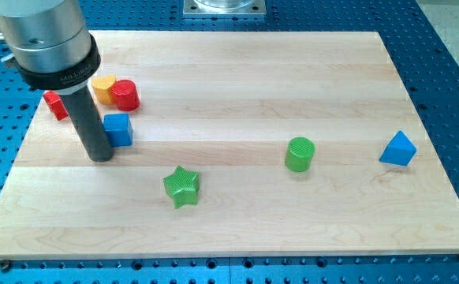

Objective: Keep the green star right to the cube

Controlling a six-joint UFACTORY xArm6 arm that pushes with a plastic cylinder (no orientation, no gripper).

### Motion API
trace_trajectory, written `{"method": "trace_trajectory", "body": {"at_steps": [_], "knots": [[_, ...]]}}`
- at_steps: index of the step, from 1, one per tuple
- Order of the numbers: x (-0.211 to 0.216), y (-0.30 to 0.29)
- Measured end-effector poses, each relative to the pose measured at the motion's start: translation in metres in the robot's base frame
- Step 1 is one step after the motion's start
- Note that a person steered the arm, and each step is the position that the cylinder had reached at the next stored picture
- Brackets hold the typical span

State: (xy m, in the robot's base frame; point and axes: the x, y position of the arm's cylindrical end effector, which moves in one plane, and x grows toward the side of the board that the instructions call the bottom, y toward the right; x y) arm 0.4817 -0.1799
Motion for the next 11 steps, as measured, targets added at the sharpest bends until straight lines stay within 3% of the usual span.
{"method": "trace_trajectory", "body": {"at_steps": [1, 2, 3, 4, 6, 7, 8, 10, 11], "knots": [[-0.015, 0.009], [0.008, 0.017], [0.091, 0.020], [0.124, 0.092], [0.043, 0.106], [0.049, 0.111], [0.054, 0.155], [-0.033, 0.113], [-0.028, 0.121]]}}
